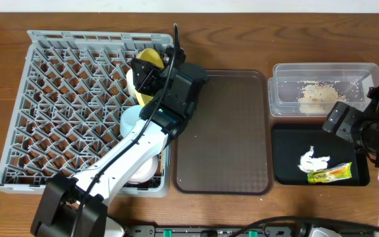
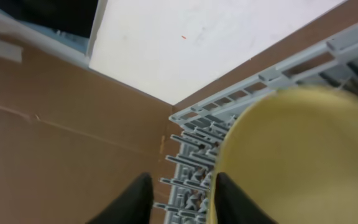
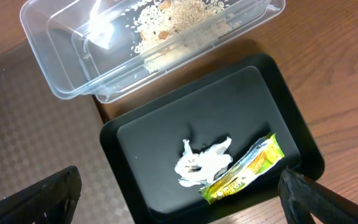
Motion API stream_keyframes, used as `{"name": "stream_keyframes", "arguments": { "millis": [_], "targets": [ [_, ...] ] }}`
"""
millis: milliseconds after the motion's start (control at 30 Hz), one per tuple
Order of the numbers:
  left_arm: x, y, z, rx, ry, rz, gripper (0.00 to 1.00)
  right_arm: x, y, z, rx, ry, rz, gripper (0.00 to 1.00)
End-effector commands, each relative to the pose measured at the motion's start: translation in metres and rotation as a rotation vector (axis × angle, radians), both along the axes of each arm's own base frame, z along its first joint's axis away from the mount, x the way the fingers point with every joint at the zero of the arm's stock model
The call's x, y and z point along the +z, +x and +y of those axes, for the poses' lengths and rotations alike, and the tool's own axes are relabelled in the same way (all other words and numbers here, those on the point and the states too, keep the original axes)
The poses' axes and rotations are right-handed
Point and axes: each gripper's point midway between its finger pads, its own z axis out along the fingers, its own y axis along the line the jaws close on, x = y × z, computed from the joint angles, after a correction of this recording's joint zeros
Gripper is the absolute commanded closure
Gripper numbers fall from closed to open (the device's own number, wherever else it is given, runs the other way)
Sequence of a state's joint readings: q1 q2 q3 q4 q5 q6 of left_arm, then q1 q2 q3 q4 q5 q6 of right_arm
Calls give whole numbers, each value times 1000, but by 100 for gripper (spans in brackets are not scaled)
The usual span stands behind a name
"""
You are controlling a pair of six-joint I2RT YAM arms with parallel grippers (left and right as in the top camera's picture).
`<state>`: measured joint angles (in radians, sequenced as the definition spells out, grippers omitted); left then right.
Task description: Sort waste into correct bins and load items into the dishwasher
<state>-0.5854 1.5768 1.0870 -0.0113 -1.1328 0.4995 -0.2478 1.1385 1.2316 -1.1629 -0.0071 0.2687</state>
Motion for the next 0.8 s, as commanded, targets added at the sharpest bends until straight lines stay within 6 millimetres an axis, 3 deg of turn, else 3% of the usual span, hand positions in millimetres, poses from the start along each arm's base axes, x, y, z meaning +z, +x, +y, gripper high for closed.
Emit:
{"name": "stream_keyframes", "arguments": {
  "millis": [0, 67, 200, 333, 500, 667, 767],
  "targets": [
    [3, 2, -3, 6, -36, -32, 62, 4, 1, -2, -7, -5, -11, 1],
    [3, 2, -3, 6, -37, -33, 56, 5, 1, -2, -7, -6, -12, 1],
    [6, 1, -2, 14, -58, -55, 30, 5, 1, -2, -7, -6, -12, 1],
    [24, -5, 1, 29, -167, -156, 17, 5, 1, -2, -7, -6, -12, 1],
    [45, -16, -7, -64, -351, -203, 9, 5, 1, -2, -7, -6, -12, 1],
    [39, -46, -25, -221, -696, -83, 8, 5, 1, -2, -7, -6, -12, 1],
    [34, -68, -21, -249, -874, 3, 8, 5, 1, -2, -7, -6, -12, 1]
  ]
}}
